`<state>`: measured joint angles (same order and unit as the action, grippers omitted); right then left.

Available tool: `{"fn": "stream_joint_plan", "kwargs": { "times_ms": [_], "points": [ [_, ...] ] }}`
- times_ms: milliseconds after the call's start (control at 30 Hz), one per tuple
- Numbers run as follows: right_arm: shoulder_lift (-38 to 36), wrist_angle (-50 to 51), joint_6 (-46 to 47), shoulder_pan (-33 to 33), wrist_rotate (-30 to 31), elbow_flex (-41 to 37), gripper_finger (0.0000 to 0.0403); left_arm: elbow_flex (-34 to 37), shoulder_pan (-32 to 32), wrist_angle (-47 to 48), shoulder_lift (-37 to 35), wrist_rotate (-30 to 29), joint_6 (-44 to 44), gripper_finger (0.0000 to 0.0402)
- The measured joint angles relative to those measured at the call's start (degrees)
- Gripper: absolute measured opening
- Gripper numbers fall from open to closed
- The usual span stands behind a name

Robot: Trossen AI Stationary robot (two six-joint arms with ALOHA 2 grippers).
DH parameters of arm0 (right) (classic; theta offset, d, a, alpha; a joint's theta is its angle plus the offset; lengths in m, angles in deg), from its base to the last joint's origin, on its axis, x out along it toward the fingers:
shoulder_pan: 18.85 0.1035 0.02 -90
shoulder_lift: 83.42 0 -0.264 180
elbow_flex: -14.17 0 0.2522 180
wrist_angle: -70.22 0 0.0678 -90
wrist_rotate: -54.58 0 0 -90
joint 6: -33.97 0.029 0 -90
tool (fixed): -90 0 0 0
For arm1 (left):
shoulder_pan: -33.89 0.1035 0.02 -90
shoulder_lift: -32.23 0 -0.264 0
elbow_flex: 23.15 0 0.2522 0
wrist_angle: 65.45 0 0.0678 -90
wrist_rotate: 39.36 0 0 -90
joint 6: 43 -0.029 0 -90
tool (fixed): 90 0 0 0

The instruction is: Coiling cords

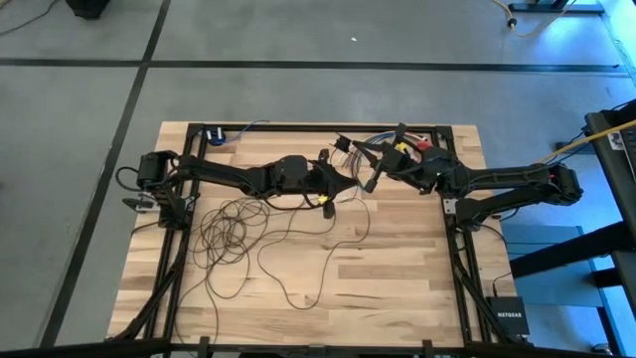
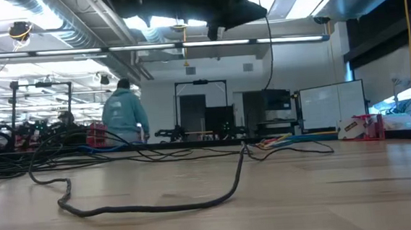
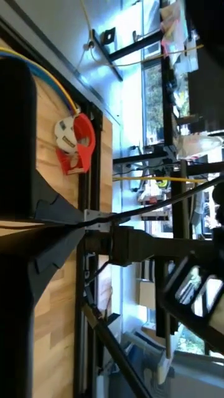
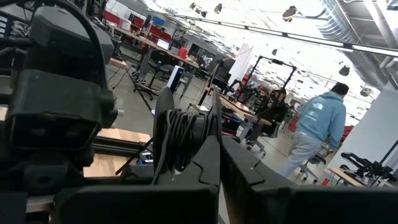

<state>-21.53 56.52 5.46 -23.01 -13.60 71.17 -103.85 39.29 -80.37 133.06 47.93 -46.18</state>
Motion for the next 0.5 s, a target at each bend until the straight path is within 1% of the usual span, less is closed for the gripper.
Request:
{"fn": "stream_joint_plan", "kwargs": {
  "times_ms": [133,333,500],
  "points": [
    [0.02,-0.70,0.54,0.02,-0.04,0.00,0.0005,0.00,1.01,0.35,0.00,-1.24,-0.46,0.0004],
    [0.06,-2.48,3.39,0.02,-4.58,-0.07,0.0005,0.00,3.31,1.72,1.11,-6.49,-2.60,0.0002],
    [0.11,-0.85,4.15,-0.05,-4.46,-0.11,0.0005,-0.09,5.70,4.00,1.11,-11.22,-5.08,0.0002]
  ]
}}
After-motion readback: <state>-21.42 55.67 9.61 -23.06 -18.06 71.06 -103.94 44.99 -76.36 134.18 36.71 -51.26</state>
